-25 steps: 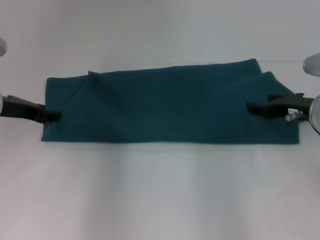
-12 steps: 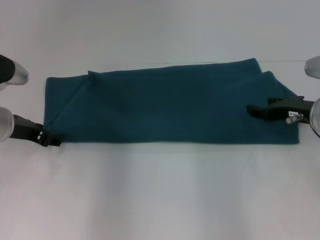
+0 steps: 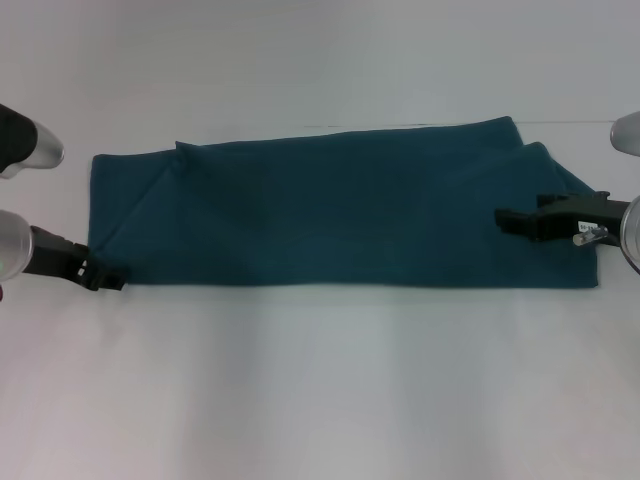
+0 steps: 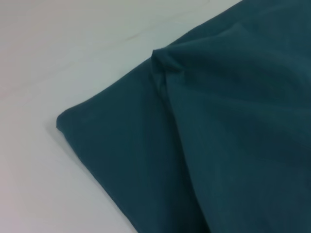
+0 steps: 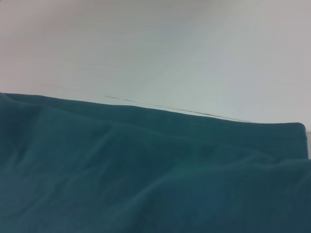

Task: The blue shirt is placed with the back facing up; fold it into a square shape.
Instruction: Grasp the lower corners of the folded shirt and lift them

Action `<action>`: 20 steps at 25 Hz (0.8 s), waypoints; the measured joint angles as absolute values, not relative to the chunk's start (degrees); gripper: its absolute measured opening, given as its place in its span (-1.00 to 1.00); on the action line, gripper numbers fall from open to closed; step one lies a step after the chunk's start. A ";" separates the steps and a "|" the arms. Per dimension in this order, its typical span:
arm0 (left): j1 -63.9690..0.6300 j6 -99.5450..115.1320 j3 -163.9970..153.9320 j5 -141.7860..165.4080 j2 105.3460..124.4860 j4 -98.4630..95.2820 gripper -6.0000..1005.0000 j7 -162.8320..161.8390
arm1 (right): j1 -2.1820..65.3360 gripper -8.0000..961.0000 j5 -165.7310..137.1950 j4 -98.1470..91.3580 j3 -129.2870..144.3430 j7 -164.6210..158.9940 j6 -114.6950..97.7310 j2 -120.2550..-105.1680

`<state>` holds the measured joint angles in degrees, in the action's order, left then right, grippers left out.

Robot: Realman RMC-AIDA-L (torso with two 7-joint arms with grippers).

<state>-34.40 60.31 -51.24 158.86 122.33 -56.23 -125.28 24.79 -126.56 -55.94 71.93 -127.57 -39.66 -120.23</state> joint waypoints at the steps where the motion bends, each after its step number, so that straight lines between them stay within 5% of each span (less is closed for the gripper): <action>1: -34.45 60.05 -51.24 158.87 122.38 -56.20 0.32 -125.27 | 24.79 0.38 -126.56 -55.95 71.92 -127.58 -39.64 -120.23; 18: -36.52 58.13 -50.69 159.00 121.62 -51.92 0.14 -125.29 | 24.70 0.30 -126.56 -55.81 71.52 -127.58 -39.41 -120.23; 20: -36.40 58.40 -50.68 159.00 121.34 -51.84 -0.05 -125.26 | 24.69 0.30 -126.56 -55.81 71.52 -127.57 -39.34 -120.23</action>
<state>-36.40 58.40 -50.68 159.00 121.34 -51.84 -125.26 24.69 -126.56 -55.81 71.52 -127.57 -39.34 -120.23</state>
